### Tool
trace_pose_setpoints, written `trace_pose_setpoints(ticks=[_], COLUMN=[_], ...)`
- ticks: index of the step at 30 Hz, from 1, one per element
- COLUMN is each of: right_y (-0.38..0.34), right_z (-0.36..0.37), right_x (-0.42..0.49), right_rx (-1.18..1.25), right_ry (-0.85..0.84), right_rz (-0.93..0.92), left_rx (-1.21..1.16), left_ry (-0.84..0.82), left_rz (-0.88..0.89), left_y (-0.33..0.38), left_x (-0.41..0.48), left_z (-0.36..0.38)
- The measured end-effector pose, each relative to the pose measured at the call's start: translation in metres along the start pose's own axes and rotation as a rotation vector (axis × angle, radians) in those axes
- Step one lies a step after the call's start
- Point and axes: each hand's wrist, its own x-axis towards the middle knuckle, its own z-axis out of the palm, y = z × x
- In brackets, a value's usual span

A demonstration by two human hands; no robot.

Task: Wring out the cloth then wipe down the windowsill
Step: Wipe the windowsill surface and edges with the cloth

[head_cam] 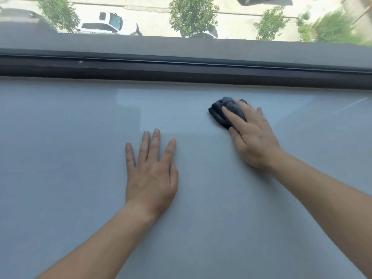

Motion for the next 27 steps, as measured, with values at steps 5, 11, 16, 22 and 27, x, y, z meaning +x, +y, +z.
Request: trace_pose_setpoints(ticks=[5,11,16,22,27], right_y=[0.049,0.01,0.073,0.017,0.056], right_z=[-0.021,-0.004,-0.027,-0.003,-0.015], right_x=[0.021,-0.066,-0.043,-0.111,-0.085], right_rx=[0.043,0.004,0.012,0.038,-0.021], right_ry=[0.119,-0.062,0.054,-0.01,0.016], right_rz=[0.429,-0.145,0.3,-0.142,-0.05], left_rx=[0.042,-0.074,-0.004,0.016,0.015], left_ry=[0.007,-0.032,-0.04,-0.037,-0.042], left_rz=[-0.001,-0.039,-0.019,-0.058,-0.064], left_y=[0.031,0.089,0.088,0.092,0.093], left_x=[-0.001,-0.035,-0.051,-0.051,-0.05], left_z=[-0.002,0.015,0.024,0.023,0.022])
